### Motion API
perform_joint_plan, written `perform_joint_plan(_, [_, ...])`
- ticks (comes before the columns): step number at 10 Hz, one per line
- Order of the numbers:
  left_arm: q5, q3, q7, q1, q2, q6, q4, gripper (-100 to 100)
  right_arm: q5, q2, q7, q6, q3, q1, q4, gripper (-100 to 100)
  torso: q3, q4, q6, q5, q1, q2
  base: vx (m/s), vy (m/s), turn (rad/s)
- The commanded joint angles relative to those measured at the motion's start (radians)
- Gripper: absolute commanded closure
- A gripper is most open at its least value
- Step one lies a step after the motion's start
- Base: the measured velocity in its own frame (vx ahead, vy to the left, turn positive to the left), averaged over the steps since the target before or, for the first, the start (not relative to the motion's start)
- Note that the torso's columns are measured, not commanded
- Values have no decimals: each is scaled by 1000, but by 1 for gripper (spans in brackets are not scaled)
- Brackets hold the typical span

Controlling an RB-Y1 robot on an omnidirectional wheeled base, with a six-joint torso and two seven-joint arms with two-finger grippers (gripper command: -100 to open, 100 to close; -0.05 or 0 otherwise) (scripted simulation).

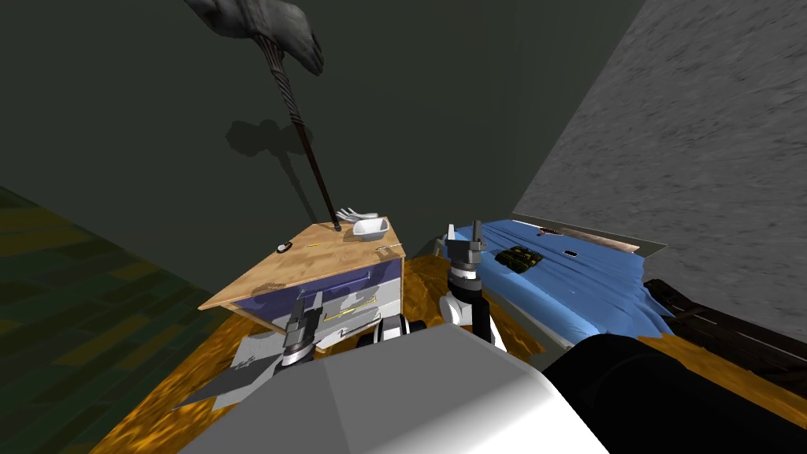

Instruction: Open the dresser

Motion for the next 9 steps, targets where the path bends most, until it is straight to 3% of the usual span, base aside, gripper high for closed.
perform_joint_plan(1, [4, 0, 6, 4, -4, -26, 63, -100, 0, 0, 0, 0, 0, 0, 0, 0, -1, -3, 0, 2, 0, -3, 44, -24, 14])
perform_joint_plan(2, [8, 3, 9, 0, -7, -54, 86, -100, 0, 0, 0, 0, 0, 0, 0, 0, -2, -4, 1, 4, 2, -5, 57, -23, 23])
perform_joint_plan(5, [8, 3, 9, 0, -7, -54, 108, -100, 0, 0, 0, 0, 0, 0, 0, 0, -2, -4, 2, 4, 3, -6, 23, -14, 4])
perform_joint_plan(7, [17, 10, 15, -8, -12, -109, 187, -100, 0, 0, 0, 0, 0, 0, 0, 0, -3, -1, 0, 1, 2, -6, 49, -45, 0])
perform_joint_plan(9, [21, 13, 18, -11, -15, -136, 225, -100, 0, 0, 0, 0, 0, 0, 0, 0, 0, 5, -3, -5, -2, 3, 81, -31, 12])
